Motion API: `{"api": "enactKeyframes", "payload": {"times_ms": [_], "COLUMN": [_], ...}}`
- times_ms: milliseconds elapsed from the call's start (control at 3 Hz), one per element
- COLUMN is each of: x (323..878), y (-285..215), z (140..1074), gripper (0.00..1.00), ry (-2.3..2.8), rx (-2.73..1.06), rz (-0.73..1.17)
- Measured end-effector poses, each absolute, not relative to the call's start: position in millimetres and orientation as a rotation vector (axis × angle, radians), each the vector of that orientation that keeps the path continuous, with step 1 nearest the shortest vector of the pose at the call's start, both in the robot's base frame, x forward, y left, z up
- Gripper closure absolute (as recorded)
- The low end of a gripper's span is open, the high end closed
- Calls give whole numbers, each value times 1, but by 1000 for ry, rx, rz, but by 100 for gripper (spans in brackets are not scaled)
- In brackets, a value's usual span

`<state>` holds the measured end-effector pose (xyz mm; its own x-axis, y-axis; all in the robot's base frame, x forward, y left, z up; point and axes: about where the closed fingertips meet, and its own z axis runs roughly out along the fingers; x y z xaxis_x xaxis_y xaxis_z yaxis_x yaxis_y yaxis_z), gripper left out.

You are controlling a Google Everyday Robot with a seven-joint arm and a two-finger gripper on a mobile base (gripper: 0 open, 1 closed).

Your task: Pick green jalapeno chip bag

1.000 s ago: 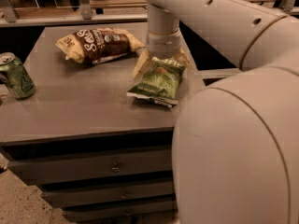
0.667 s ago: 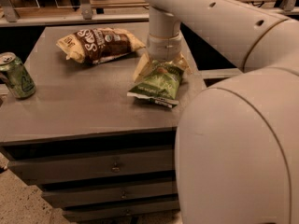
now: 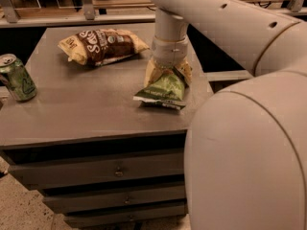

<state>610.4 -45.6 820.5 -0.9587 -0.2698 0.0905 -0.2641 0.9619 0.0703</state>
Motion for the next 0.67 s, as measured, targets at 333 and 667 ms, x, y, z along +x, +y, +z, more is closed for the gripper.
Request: {"api": "enactKeyframes", "payload": {"times_ms": [333, 667], "x": [610, 610], "y": [-46, -46], "z": [828, 829], "gripper": [87, 100], "ry": [-3013, -3013], "rx": [411, 411], "rz": [-88, -88]}}
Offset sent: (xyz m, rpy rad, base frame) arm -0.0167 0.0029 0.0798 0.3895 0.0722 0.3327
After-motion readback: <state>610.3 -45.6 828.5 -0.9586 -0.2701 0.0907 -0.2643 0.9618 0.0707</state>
